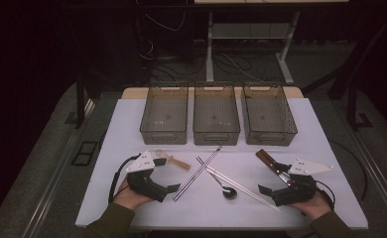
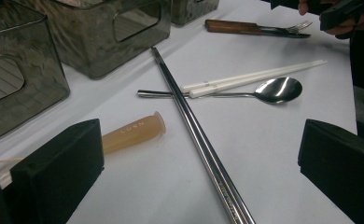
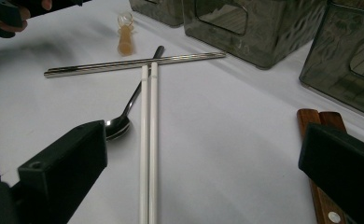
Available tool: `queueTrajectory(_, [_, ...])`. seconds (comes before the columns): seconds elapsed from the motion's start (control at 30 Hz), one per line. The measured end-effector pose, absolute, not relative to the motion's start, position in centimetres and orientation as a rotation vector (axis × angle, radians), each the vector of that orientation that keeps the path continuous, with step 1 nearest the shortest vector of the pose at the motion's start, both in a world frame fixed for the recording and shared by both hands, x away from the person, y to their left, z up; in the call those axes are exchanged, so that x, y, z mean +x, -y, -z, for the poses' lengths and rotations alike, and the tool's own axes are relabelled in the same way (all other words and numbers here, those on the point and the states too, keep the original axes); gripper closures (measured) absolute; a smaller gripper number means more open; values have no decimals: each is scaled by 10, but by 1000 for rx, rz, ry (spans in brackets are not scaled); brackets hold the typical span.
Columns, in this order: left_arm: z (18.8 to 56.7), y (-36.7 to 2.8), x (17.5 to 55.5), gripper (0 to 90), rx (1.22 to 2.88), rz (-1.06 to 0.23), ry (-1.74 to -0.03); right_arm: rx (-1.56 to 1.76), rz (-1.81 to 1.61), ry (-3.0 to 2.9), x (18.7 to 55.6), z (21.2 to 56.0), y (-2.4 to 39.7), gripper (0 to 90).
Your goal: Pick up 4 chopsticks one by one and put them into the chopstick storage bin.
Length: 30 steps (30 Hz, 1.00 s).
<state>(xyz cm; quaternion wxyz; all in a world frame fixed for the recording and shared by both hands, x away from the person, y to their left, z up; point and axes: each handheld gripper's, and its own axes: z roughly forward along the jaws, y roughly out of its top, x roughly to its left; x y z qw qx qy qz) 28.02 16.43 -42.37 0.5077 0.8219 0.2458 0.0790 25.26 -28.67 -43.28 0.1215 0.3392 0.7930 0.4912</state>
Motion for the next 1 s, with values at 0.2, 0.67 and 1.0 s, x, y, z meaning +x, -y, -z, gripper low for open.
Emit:
queueTrajectory(0.2, [423,-163,280,0,1989,-197,-595,996,-1439,-2309,253,432,288,13])
queueTrajectory(0.67, [426,-151,280,182,2021,-167,-602,1009,-1434,-2301,253,432,289,13])
queueTrajectory(1.0, [433,-135,280,579,2088,-112,-588,1007,-1425,-2298,253,433,287,13])
